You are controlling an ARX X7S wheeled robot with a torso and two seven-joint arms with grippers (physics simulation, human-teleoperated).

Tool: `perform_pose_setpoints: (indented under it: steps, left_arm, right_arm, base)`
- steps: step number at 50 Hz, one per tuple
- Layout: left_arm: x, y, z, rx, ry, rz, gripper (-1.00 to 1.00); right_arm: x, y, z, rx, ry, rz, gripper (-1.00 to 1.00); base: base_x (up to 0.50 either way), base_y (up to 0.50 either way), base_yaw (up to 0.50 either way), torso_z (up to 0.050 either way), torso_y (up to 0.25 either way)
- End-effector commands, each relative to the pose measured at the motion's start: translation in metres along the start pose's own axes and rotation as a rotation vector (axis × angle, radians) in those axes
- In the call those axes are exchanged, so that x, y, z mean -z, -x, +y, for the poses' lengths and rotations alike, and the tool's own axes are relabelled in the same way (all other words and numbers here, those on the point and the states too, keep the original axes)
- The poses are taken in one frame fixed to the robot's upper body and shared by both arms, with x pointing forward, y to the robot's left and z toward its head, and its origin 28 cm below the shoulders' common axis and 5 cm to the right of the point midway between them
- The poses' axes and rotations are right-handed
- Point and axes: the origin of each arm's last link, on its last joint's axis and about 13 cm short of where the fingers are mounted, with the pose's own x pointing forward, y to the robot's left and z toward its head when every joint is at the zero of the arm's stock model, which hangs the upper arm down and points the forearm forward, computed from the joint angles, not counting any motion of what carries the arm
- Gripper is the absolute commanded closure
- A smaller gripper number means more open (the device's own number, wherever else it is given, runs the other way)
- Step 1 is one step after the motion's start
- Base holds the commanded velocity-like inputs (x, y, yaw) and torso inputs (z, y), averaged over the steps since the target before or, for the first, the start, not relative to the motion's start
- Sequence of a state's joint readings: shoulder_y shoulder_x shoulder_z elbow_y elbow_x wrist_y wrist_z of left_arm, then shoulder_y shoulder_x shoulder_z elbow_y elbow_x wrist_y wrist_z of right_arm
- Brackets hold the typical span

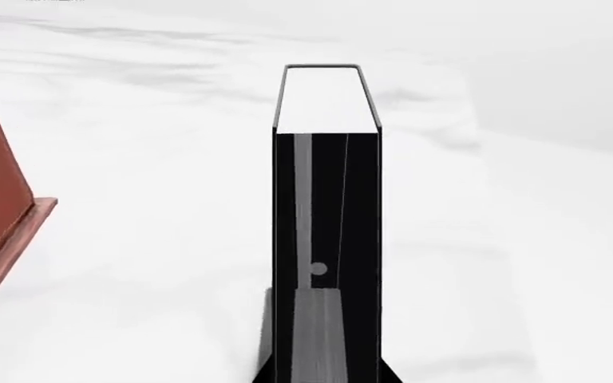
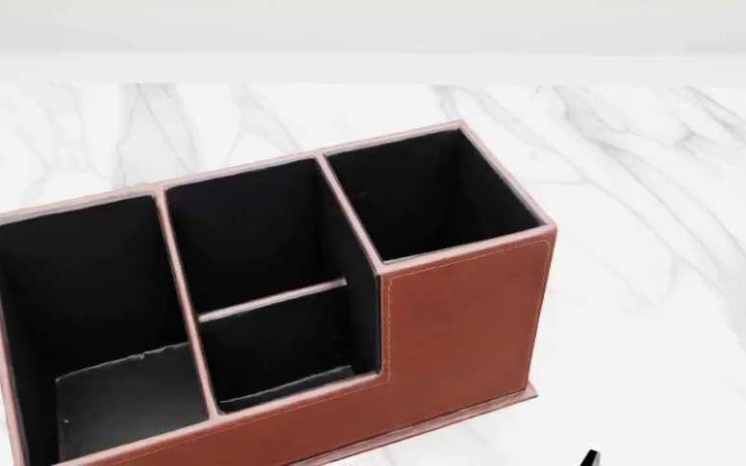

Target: Pick up the book and place it in the back compartment of the caddy.

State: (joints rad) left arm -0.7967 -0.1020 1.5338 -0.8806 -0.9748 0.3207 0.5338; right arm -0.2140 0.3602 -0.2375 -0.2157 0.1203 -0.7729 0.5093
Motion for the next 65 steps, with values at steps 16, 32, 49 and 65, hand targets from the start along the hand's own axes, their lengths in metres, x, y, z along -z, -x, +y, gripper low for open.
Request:
perform_pose_setpoints:
  steps: [16,32,49,65]
  left_arm:
    - [-0.027,0.037,0.005,-0.104,-0.043,-0.078,1.00]
    - [-0.051,0.063,-0.008,-0.128,-0.099,-0.174,1.00]
    - [-0.071,0.090,-0.017,-0.149,-0.123,-0.275,1.00]
    - [-0.083,0.109,-0.020,-0.187,-0.143,-0.338,1.00]
  right_arm:
    - [0.002,-0.001,0.000,0.005,0.004,0.001,-1.00]
    - [0.002,0.000,0.000,0.001,0.006,0.003,-1.00]
    - [0.003,0.000,0.001,-0.006,0.008,0.007,-1.00]
    - [0.004,0.000,0.001,-0.008,0.008,0.010,-1.00]
  base:
    - [0.00,0.00,0.00,0.000,0.001]
    - [0.00,0.00,0.00,0.000,0.001]
    - [0.00,0.00,0.00,0.000,0.001]
    - [0.00,0.00,0.00,0.000,0.001]
